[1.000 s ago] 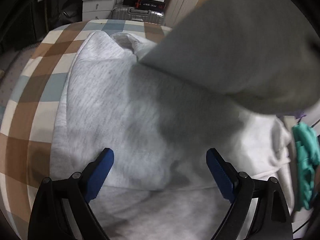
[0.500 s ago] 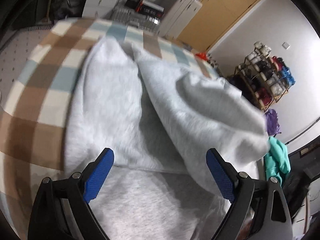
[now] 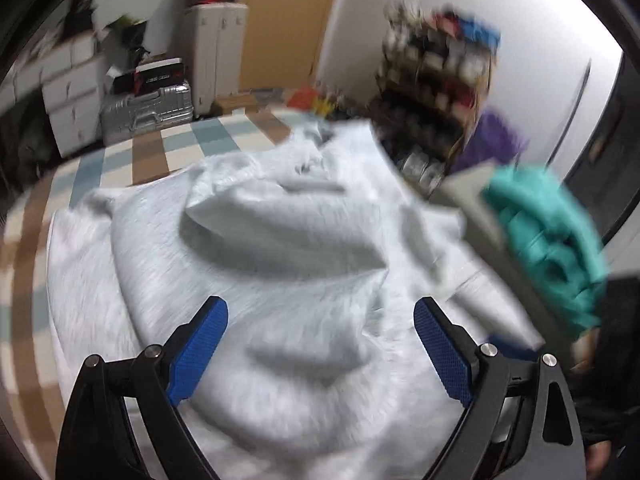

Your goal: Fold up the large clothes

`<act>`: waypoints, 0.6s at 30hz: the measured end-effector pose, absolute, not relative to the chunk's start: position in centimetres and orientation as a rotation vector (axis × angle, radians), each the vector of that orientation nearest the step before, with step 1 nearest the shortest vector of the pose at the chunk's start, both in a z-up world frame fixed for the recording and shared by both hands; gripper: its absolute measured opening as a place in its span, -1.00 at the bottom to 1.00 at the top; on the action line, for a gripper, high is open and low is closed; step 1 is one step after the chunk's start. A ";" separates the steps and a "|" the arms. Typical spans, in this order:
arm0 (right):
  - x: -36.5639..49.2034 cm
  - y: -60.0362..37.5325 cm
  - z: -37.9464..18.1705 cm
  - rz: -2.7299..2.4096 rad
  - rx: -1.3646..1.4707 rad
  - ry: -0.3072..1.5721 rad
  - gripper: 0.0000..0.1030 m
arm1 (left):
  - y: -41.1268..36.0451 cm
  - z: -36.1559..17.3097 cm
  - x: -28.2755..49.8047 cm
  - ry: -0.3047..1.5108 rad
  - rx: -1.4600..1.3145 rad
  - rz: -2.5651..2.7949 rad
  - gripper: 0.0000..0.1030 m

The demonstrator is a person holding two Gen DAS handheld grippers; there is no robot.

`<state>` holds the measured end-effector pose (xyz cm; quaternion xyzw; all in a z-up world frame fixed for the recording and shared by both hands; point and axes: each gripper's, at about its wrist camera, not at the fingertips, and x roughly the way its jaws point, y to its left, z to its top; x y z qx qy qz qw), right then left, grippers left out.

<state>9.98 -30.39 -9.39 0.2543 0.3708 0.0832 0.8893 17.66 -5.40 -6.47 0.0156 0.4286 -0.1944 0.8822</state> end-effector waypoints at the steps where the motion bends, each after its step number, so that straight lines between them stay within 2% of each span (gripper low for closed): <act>1: 10.1 -30.7 -9.4 0.163 0.538 0.773 0.41 | -6.1 -7.6 18.5 0.934 0.069 -0.348 0.78; 5: 11.0 -30.9 -10.2 0.167 0.559 0.825 0.41 | -5.5 -11.4 21.2 1.059 0.055 -0.257 0.77; 6: 10.6 -30.6 -10.4 0.175 0.560 0.833 0.41 | -4.7 -12.0 21.8 1.091 0.019 -0.222 0.71; 7: 10.7 -30.5 -10.5 0.186 0.558 0.840 0.41 | -4.1 -12.3 22.1 1.107 -0.025 -0.202 0.36; 9: 10.9 -30.0 -10.7 0.209 0.547 0.846 0.41 | -1.7 -11.9 22.3 1.100 -0.127 -0.195 -0.12; 10: 10.8 -29.9 -10.7 0.220 0.541 0.849 0.41 | -0.7 -11.7 22.3 1.092 -0.186 -0.225 -0.55; 11: 10.9 -29.6 -10.8 0.232 0.538 0.854 0.41 | 0.8 -11.6 22.4 1.092 -0.300 -0.287 -0.72; 14: 12.3 -29.2 -11.6 0.301 0.612 0.879 0.51 | 5.1 -11.3 22.0 1.048 -0.578 -0.352 -0.85; 16: 13.9 -29.2 -12.4 0.341 0.691 0.901 0.51 | 6.8 -11.0 21.5 1.012 -0.672 -0.397 -0.85; 18: 16.6 -28.8 -13.7 0.373 0.781 0.997 0.51 | 7.7 -10.7 21.1 0.987 -0.730 -0.439 -0.85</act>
